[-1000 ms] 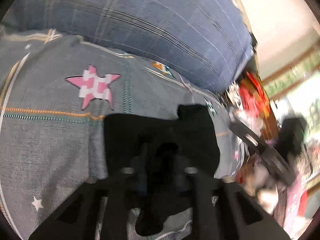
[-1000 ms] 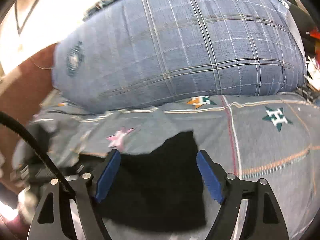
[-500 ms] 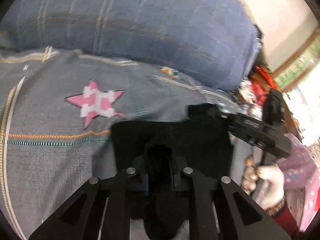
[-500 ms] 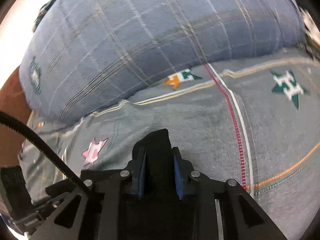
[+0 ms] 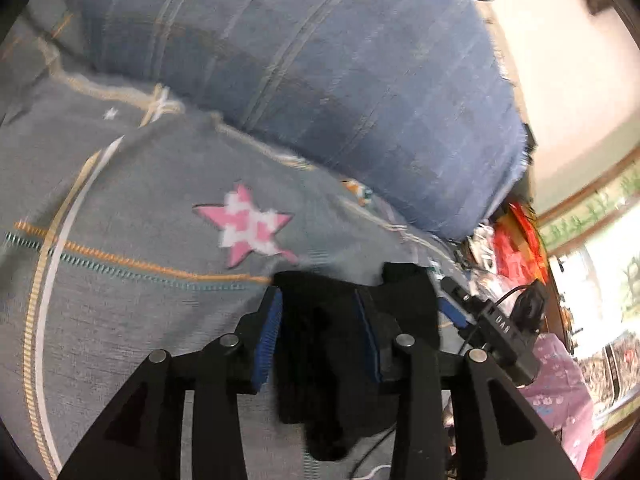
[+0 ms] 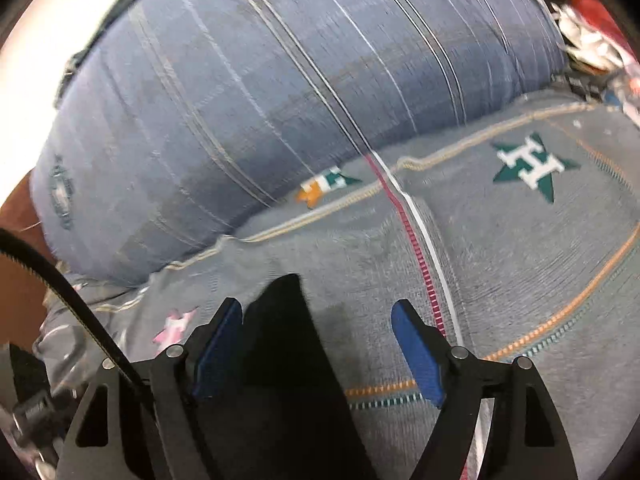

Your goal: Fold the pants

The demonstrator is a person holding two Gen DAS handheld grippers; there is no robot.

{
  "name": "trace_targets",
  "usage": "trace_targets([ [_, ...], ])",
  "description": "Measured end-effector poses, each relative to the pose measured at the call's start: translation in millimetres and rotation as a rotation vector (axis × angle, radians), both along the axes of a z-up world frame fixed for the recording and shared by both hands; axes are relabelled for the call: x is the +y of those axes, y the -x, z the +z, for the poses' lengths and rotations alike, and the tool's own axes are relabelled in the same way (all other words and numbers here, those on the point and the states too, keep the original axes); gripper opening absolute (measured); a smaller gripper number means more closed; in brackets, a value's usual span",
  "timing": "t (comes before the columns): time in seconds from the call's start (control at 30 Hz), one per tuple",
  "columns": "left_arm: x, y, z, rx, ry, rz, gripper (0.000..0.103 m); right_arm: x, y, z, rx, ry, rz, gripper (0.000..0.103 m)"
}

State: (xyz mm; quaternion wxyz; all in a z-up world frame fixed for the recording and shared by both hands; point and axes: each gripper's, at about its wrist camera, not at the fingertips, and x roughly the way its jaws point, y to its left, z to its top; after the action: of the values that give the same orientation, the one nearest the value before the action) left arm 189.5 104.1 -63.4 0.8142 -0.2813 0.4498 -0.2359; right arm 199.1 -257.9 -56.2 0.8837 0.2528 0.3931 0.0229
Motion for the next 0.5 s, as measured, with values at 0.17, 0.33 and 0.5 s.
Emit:
trace_targets([
  [0.17, -37, 3, 3, -0.044, -0.041, -0.085, 0.039, 0, 28, -10, 0.015, -0.115, 0.076, 0.082],
  [0.33, -46, -12, -32, 0.03, -0.129, -0.084, 0.037, 8, 37, -37, 0.08, -0.18, 0.13, 0.051],
  [0.5, -53, -9, -36, -0.019, -0.196, -0.083, 0.037, -1, 51, -26, 0.055, -0.27, 0.072, 0.04],
])
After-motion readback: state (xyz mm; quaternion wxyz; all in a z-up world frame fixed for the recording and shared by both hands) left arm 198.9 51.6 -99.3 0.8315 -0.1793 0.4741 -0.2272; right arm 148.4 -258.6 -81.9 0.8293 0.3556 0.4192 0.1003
